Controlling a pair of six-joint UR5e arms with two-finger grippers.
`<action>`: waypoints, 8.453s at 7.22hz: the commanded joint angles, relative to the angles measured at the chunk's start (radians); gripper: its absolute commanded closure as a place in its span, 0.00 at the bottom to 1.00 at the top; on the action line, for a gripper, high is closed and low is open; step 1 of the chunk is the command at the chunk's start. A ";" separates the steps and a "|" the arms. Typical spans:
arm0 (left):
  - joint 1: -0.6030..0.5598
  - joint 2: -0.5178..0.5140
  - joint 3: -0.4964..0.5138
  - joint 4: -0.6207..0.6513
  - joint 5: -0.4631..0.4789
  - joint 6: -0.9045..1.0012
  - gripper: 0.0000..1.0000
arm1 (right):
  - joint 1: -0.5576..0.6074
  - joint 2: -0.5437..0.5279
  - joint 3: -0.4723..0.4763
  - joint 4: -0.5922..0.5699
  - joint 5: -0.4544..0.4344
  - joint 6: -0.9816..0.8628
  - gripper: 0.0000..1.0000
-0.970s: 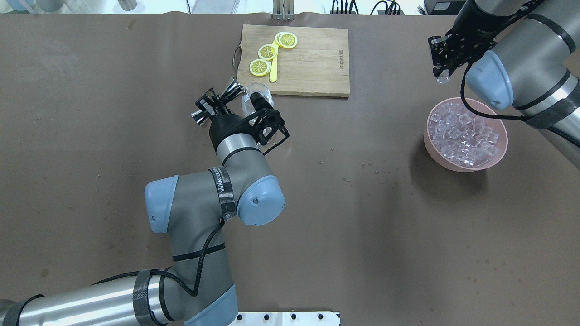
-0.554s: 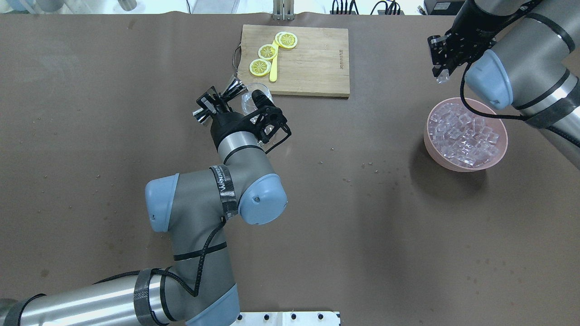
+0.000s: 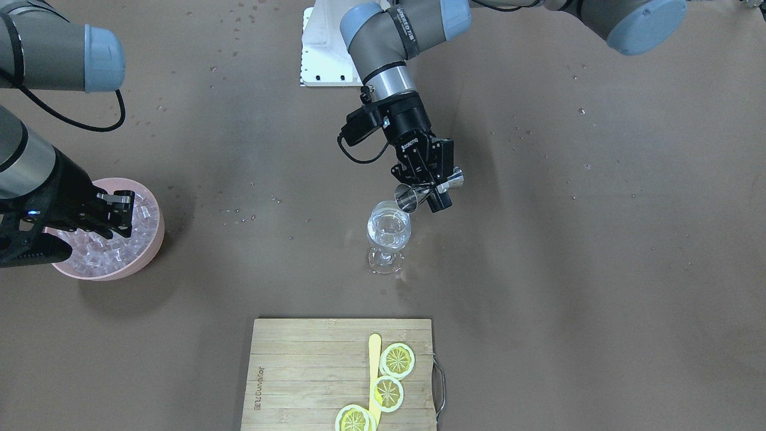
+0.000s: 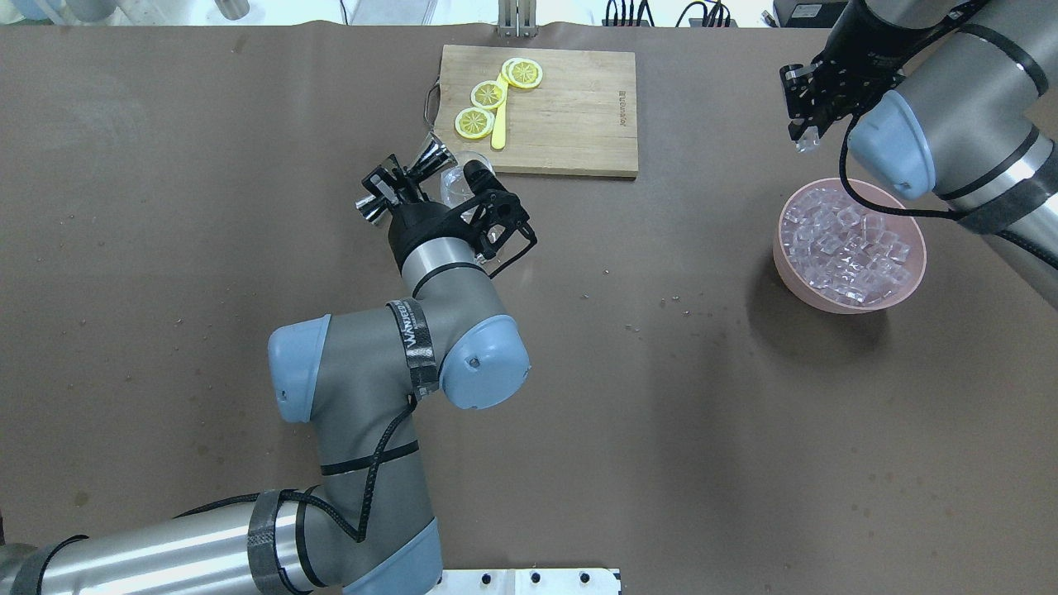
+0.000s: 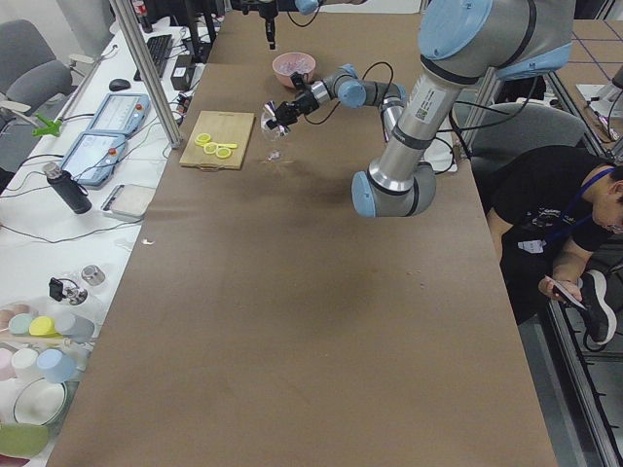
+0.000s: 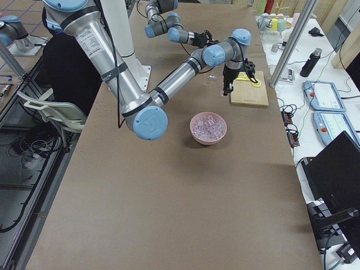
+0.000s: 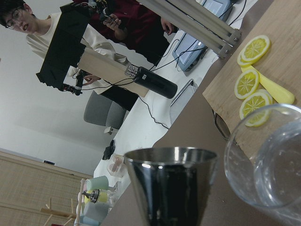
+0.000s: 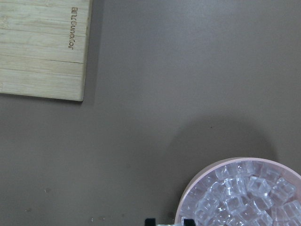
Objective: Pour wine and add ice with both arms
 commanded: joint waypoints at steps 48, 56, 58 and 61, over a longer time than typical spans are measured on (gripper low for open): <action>-0.238 0.843 0.616 -2.085 -0.132 -0.447 0.97 | 0.227 -0.127 -0.322 0.324 0.067 -0.107 0.00; -0.247 0.840 0.612 -2.085 -0.132 -0.449 0.95 | 0.342 -0.212 -0.324 0.307 0.089 -0.244 0.00; -0.247 0.833 0.615 -2.083 -0.130 -0.449 0.94 | 0.360 -0.211 -0.319 0.308 0.094 -0.281 0.00; -0.247 0.817 0.616 -2.054 -0.126 -0.449 0.94 | 0.405 -0.209 -0.311 0.276 0.109 -0.356 0.00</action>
